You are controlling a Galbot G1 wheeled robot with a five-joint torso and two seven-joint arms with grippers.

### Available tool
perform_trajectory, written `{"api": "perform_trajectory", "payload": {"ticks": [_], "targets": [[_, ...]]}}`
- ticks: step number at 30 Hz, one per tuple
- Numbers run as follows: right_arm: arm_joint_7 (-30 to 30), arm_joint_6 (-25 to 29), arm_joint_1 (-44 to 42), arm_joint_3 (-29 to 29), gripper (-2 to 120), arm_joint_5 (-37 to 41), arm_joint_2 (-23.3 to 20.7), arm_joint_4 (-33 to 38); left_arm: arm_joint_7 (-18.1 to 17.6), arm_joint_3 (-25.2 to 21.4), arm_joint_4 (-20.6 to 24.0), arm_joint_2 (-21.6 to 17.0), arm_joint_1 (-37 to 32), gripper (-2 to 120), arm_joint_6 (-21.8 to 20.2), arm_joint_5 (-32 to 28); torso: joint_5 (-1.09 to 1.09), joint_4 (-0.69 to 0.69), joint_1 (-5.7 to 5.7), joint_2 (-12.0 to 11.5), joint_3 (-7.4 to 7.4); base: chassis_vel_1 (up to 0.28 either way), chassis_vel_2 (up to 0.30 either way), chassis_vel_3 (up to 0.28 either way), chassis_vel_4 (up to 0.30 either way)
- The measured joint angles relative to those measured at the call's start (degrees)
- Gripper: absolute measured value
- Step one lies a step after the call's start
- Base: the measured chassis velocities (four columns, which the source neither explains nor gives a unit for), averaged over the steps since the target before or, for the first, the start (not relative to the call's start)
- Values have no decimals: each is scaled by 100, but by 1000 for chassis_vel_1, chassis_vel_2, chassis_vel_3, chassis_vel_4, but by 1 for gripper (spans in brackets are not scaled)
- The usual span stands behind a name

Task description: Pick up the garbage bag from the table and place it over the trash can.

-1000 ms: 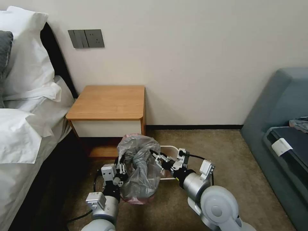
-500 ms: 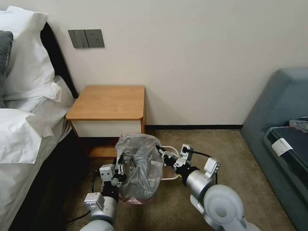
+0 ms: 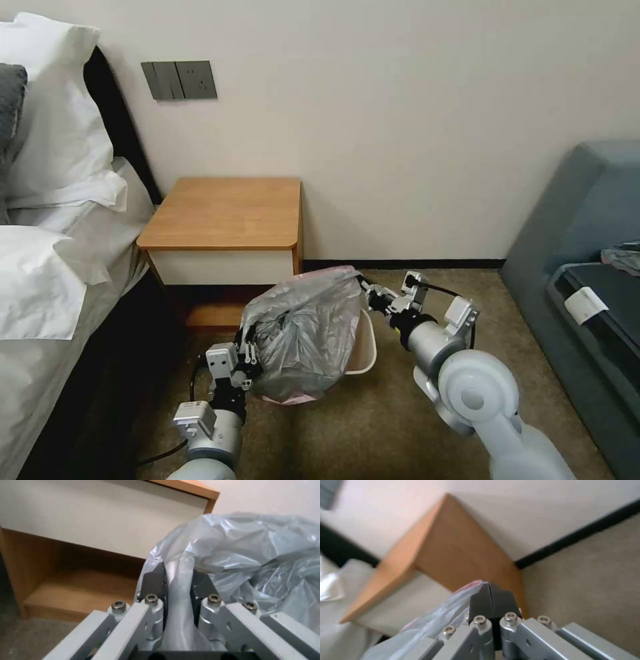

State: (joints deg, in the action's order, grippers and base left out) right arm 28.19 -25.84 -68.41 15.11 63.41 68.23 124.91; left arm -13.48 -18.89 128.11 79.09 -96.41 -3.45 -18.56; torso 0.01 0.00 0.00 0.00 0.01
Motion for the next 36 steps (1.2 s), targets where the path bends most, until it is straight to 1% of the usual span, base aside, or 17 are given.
{"api": "perform_trajectory", "payload": {"ticks": [8, 14, 18, 19, 20, 22, 23, 24, 25, 26, 28, 29, 30, 32, 33, 34, 36], "targets": [[221, -80, -218, 78, 0, 9, -57, 25, 51, -75, 75, 16, 25, 8, -20, -376, 0, -1, 0, 0, 0, 0, 0, 0, 0], [321, -118, -349, 85, 0, 77, -70, 208, 47, -256, 96, 60, 88, 8, -92, -733, -1, -1, 0, 0, -1, 0, 0, 0, 0], [328, -111, -374, 78, 0, 60, -59, 281, 35, -383, 100, 73, 121, 8, -126, -841, 0, -1, 0, 0, -1, 0, 0, 0, 0], [292, -82, -374, 78, 3, 35, -51, 347, 56, -423, 96, 73, 128, 8, -126, -848, 0, 0, 0, 0, -1, 0, 0, 0, 0], [234, -46, -372, 85, 10, 21, -52, 449, 79, -455, 71, 72, 126, 8, -128, -849, 0, 0, 0, 0, -1, 0, 0, 0, 0], [195, -25, -371, 99, 13, 14, -61, 559, 103, -477, 51, 71, 119, 8, -129, -851, -2, 0, 0, 0, -1, 0, 0, 0, 0], [173, -13, -376, 118, 20, 11, -88, 733, 122, -508, 31, 71, 113, 8, -129, -853, -1, 0, 0, 0, -1, 0, 0, 0, 0], [171, -11, -394, 130, 23, 13, -119, 874, 127, -528, 23, 71, 111, 8, -128, -859, -1, 0, 0, 0, -1, 0, 0, 0, 0], [171, -11, -394, 130, 23, 13, -119, 874, 127, -528, 23, 71, 111, 8, -128, -859, -1, 0, 0, 0, -1, 0, 0, 0, 0], [186, -11, -431, 138, 30, 19, -150, 1038, 130, -549, 16, 71, 109, 8, -128, -868, -1, 0, 0, 0, -1, 0, 0, 0, 0], [251, -17, -543, 137, 37, 47, -198, 1320, 131, -582, 11, 75, 109, 8, -128, -881, -1, 0, 0, 0, -1, 0, 0, 0, 0], [275, -34, -622, 128, 43, 79, -218, 1455, 127, -599, 11, 75, 115, 8, -128, -892, -1, 0, 0, 0, -1, 0, 0, 0, 0], [275, -34, -622, 128, 43, 79, -218, 1455, 127, -599, 11, 75, 115, 8, -128, -892, -1, 0, 0, 0, -1, 0, 0, 0, 0], [322, -138, -851, 59, 53, 201, -247, 1750, 111, -629, 15, 75, 140, 8, -129, -912, -1, 0, 0, 0, -1, 0, 0, 0, 0], [385, -251, -997, -18, 56, 311, -248, 1837, 106, -639, 27, 75, 157, 8, -133, -916, -2, -1, 0, 0, -1, 0, 0, 0, 0], [385, -251, -997, -18, 56, 311, -248, 1837, 106, -639, 27, 75, 157, 8, -133, -916, -2, -1, 0, 0, -1, 0, 0, 0, 0], [594, -497, -1140, -144, 68, 510, -226, 1867, 95, -651, 56, 75, 192, 8, -136, -917, 0, -1, 0, 0, -1, 0, 0, 0, 0]]}}
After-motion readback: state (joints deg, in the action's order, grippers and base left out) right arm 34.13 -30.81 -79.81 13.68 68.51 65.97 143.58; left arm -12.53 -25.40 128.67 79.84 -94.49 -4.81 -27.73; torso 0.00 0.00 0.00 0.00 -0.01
